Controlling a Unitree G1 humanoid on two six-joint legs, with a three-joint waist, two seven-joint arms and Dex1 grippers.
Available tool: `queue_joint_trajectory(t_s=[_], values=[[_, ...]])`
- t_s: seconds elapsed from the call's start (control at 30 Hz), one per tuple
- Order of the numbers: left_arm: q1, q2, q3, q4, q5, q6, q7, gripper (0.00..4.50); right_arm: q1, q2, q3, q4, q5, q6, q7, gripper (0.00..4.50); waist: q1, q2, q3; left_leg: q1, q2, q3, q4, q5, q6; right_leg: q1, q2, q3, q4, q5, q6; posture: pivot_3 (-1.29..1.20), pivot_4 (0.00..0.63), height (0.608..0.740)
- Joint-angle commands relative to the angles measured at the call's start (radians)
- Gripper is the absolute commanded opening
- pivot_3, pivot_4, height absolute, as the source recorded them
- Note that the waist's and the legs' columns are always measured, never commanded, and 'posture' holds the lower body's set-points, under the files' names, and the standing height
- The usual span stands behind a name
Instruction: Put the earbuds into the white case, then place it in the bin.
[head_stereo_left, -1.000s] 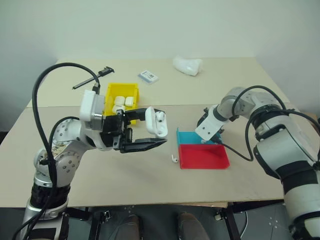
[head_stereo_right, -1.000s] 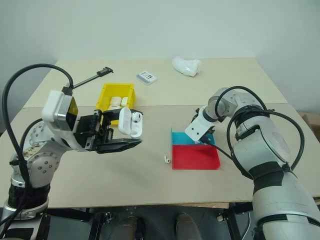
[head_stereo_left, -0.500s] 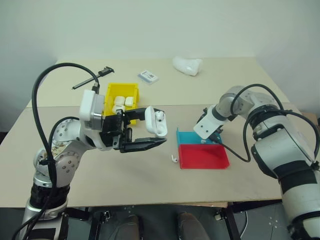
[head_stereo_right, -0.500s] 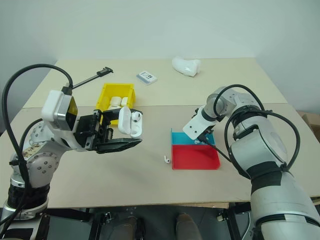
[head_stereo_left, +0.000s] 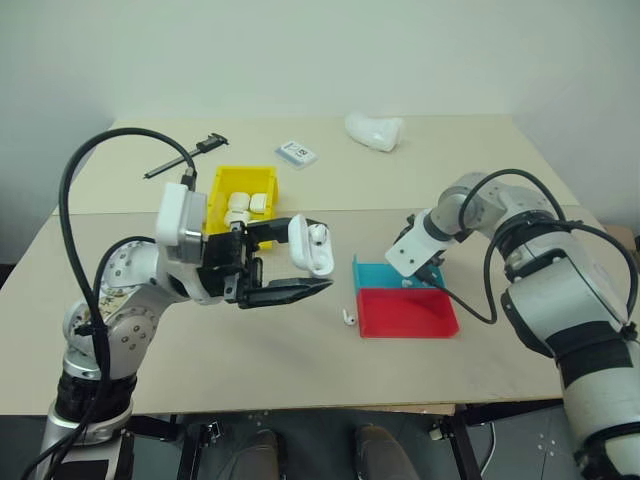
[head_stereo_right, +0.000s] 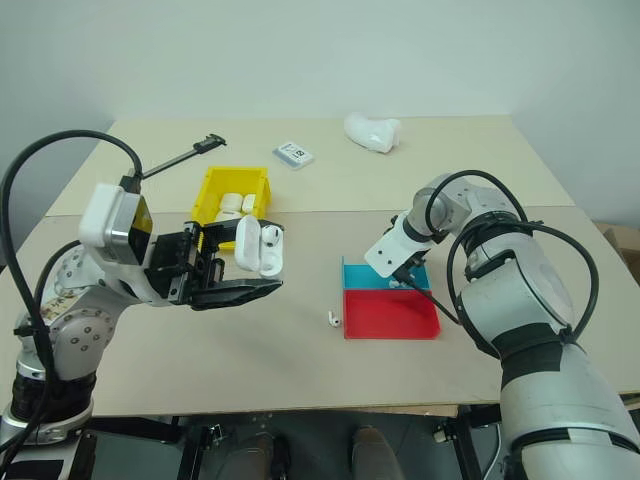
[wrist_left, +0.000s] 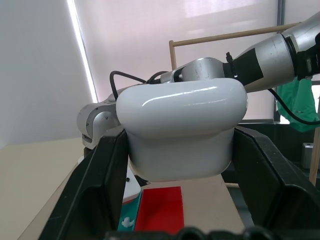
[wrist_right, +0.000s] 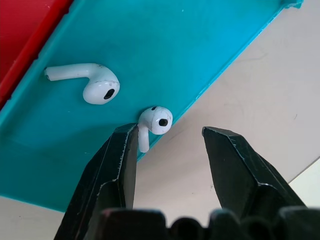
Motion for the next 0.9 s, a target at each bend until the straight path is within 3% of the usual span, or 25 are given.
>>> queue_joint_trajectory(t_s=[0.03, 0.83, 0.9], values=[[-0.002, 0.010, 0.022, -0.032, -0.015, -0.003, 0.003, 2.83, -0.004, -0.003, -0.009, -0.003, 0.012, -0.004, 0.010, 2.48, 0.000, 0.000, 0.000, 0.000, 0.000, 0.000, 0.000, 0.000, 0.000, 0.000, 0.000, 0.000, 0.000, 0.000, 0.000, 0.00, 0.150, 0.740], [0.016, 0.018, 0.034, -0.056, -0.022, -0.001, 0.020, 2.83, 0.019, 0.007, 0.019, 0.004, -0.026, 0.021, -0.030, 2.48, -0.001, 0.000, 0.000, 0.001, 0.000, 0.000, 0.000, 0.000, 0.000, 0.001, 0.000, 0.000, 0.000, 0.000, 0.000, 0.00, 0.150, 0.740], [0.017, 0.020, 0.036, -0.058, -0.024, -0.001, 0.021, 2.83, 0.021, 0.008, 0.016, 0.005, -0.020, 0.019, -0.020, 2.09, -0.001, 0.000, 0.000, 0.001, 0.000, 0.000, 0.000, 0.000, 0.000, 0.001, 0.000, 0.000, 0.000, 0.000, 0.000, 0.00, 0.150, 0.740]])
